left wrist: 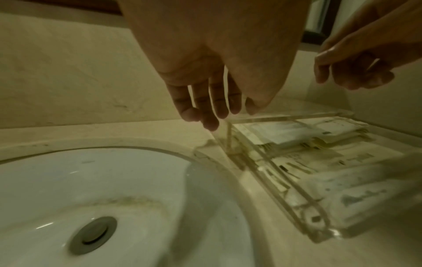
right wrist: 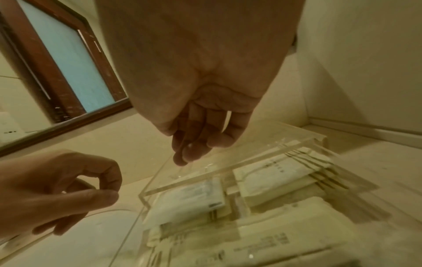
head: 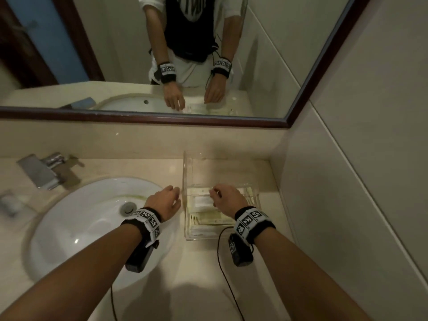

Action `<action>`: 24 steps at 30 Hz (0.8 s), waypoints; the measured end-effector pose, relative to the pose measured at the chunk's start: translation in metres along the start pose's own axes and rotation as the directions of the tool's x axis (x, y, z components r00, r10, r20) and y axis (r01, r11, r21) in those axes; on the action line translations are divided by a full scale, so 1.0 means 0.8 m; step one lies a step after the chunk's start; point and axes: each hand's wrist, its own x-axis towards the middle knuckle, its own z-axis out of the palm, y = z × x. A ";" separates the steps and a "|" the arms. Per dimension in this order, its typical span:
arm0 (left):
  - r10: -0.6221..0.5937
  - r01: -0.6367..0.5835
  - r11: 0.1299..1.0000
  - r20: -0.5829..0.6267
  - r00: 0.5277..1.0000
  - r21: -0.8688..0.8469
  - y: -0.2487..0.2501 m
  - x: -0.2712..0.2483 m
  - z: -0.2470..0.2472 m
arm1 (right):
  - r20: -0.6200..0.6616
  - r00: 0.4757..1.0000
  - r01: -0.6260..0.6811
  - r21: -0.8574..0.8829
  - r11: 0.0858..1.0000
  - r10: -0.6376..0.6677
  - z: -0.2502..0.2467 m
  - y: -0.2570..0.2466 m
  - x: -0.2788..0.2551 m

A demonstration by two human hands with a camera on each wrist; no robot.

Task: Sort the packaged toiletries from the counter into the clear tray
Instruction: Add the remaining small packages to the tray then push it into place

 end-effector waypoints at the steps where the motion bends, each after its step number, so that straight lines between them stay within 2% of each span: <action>1: -0.020 0.020 1.000 -0.010 1.000 -0.008 -0.010 -0.007 -0.005 | 0.009 1.000 0.009 -0.017 1.000 -0.008 0.003 -0.010 0.001; 12: -0.216 0.199 0.969 -0.110 0.970 -0.147 -0.134 -0.101 -0.058 | 0.135 0.978 0.183 -0.196 0.964 -0.158 0.066 -0.154 0.009; 20: -0.330 0.308 0.939 -0.147 0.933 -0.154 -0.256 -0.183 -0.079 | 0.238 0.934 0.323 -0.239 0.916 -0.267 0.157 -0.270 0.017; 24: -0.388 0.361 0.911 -0.118 0.914 -0.201 -0.318 -0.219 -0.086 | 0.287 0.916 0.346 -0.219 0.912 -0.279 0.207 -0.328 0.022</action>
